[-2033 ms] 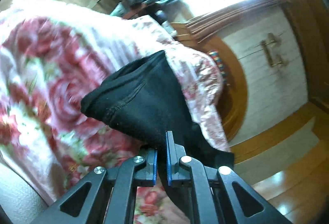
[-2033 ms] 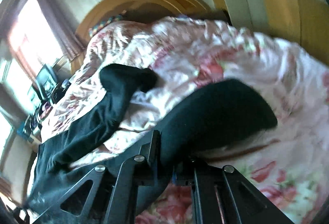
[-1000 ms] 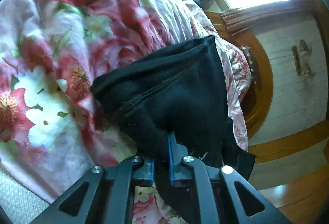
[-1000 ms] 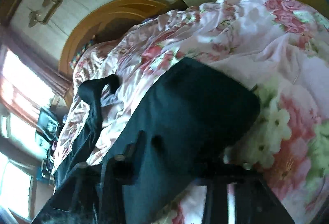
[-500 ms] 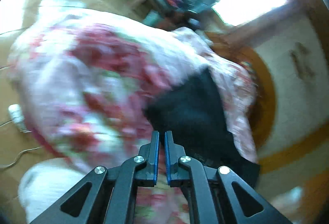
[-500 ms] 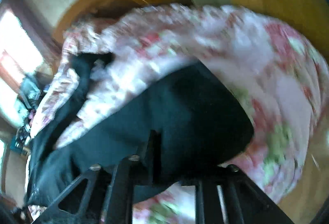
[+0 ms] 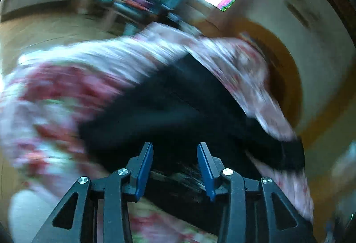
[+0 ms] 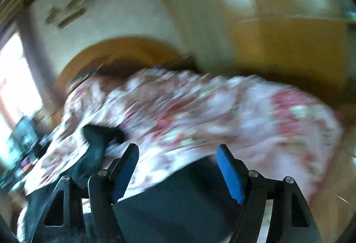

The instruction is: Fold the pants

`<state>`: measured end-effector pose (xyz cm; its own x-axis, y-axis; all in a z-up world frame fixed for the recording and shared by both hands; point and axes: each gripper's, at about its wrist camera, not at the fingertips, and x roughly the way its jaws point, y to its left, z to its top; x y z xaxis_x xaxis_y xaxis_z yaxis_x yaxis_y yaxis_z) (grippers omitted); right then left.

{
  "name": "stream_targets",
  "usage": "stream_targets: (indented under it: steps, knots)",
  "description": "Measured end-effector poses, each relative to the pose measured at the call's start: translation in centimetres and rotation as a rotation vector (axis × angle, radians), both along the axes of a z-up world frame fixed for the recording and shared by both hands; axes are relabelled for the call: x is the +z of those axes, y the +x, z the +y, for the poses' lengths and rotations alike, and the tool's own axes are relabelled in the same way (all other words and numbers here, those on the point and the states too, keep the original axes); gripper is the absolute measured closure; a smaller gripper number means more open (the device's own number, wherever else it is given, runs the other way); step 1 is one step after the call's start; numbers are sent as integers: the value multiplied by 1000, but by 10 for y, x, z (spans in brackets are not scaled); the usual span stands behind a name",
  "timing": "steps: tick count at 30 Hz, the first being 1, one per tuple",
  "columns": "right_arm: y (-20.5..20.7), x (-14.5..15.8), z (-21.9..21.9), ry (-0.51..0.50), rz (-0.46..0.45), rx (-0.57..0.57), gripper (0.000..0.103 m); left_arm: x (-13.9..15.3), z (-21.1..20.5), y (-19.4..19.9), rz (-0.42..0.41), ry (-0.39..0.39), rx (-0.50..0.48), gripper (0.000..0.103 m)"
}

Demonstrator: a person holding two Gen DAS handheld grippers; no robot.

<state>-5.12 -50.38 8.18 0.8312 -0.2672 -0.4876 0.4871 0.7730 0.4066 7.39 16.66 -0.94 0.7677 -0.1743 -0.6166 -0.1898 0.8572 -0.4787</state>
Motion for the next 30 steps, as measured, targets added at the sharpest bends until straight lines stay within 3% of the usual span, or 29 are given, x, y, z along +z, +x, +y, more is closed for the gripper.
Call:
stream_targets:
  steps: [3,8,11,14,21,23,25,27,30]
  knots:
    - [52,-13,13,67,2,134,30,-12,-44,24,38,21,-145,61]
    - [145,-40,19,247,2,272,30,-30,-86,47,51,90,-230,61]
    - [201,-61,7,364,17,284,30,-42,-98,56,85,146,-248,61]
    - [244,-70,3,375,41,282,30,-53,-101,53,82,153,-247,61]
    - [303,-92,-12,560,-17,222,32,-61,-99,37,52,163,-271,60]
    - [309,-93,-12,564,-20,192,37,-63,-98,37,48,156,-275,60]
    - [310,-91,-13,566,-40,194,63,-64,-97,39,39,150,-282,60]
    - [308,-83,-10,526,-35,212,82,-64,-95,39,33,143,-284,60]
    - [298,-59,2,394,-29,260,85,-64,-94,38,24,127,-280,60]
